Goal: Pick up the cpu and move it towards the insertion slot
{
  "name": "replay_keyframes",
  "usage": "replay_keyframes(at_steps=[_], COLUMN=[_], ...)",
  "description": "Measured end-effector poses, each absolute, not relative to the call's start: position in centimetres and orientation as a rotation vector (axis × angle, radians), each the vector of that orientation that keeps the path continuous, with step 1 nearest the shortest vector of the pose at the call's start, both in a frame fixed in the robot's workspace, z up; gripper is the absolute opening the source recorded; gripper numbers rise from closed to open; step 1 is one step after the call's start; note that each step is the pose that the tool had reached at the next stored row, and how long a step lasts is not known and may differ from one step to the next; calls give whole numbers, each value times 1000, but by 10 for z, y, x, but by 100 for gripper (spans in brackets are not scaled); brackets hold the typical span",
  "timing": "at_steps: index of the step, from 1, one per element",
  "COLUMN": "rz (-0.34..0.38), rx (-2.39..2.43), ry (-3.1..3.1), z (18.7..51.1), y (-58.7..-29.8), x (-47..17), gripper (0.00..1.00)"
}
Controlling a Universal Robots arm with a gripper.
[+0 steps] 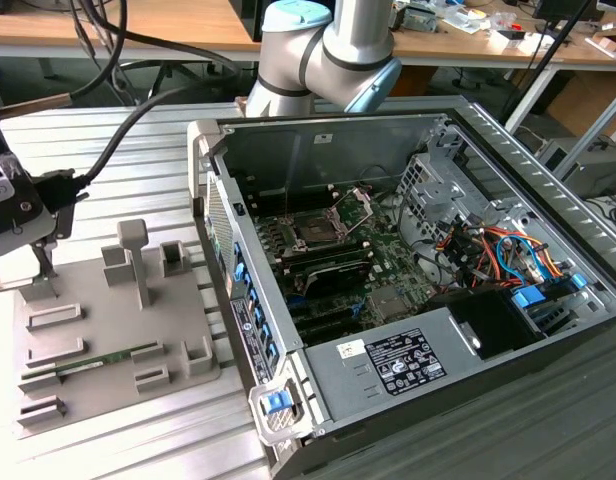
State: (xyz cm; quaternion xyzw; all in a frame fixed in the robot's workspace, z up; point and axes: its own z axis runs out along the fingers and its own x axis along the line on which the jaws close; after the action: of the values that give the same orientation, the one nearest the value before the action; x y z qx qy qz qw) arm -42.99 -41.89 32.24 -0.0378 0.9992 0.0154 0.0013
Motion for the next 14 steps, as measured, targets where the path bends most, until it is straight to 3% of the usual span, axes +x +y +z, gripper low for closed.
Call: replay_keyframes(at_steps=[14], rz=[48], rx=[-119], ry=[3137], z=[343], y=[-419], x=[-430], gripper=[55])
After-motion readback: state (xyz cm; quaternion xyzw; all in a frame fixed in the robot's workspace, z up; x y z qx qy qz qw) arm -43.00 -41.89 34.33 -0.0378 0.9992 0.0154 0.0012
